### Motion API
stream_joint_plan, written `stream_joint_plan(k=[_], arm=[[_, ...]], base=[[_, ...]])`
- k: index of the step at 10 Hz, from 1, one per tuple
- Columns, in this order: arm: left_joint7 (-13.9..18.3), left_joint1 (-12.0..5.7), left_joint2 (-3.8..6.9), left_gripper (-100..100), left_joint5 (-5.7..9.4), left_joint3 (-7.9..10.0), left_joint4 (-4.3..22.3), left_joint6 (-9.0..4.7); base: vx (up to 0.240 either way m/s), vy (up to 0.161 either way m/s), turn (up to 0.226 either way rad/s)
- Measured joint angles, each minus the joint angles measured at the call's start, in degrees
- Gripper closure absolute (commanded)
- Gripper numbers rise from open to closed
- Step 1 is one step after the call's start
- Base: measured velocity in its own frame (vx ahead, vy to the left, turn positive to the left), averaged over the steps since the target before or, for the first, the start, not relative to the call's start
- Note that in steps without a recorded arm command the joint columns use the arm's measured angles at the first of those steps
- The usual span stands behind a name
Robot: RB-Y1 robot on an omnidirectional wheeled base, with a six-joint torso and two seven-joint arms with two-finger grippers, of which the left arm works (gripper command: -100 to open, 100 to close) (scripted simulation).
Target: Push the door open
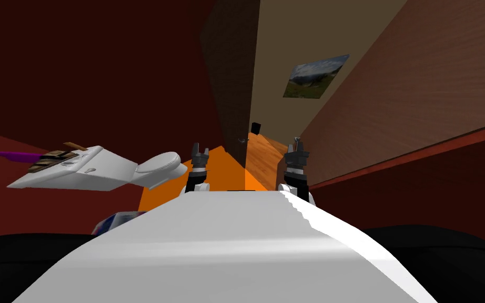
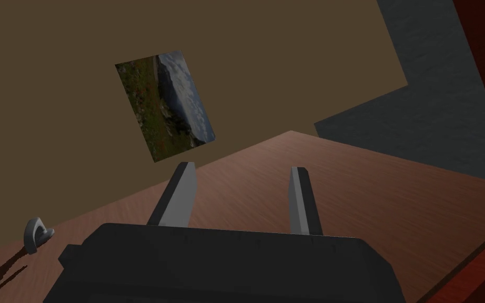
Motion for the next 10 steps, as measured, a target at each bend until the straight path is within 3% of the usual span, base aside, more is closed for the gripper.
stream_joint_plan(k=[3,4,10], arm=[[-0.35,-1.14,0.16,-100,-0.38,-1.50,3.66,-0.64],[-0.04,-1.77,0.83,-100,-0.16,-1.41,5.52,-1.18],[-0.50,-4.36,1.17,-100,-0.84,-4.41,14.13,-3.10]], base=[[0.092,0.055,-0.100],[0.087,0.072,-0.120],[0.090,0.058,-0.108]])
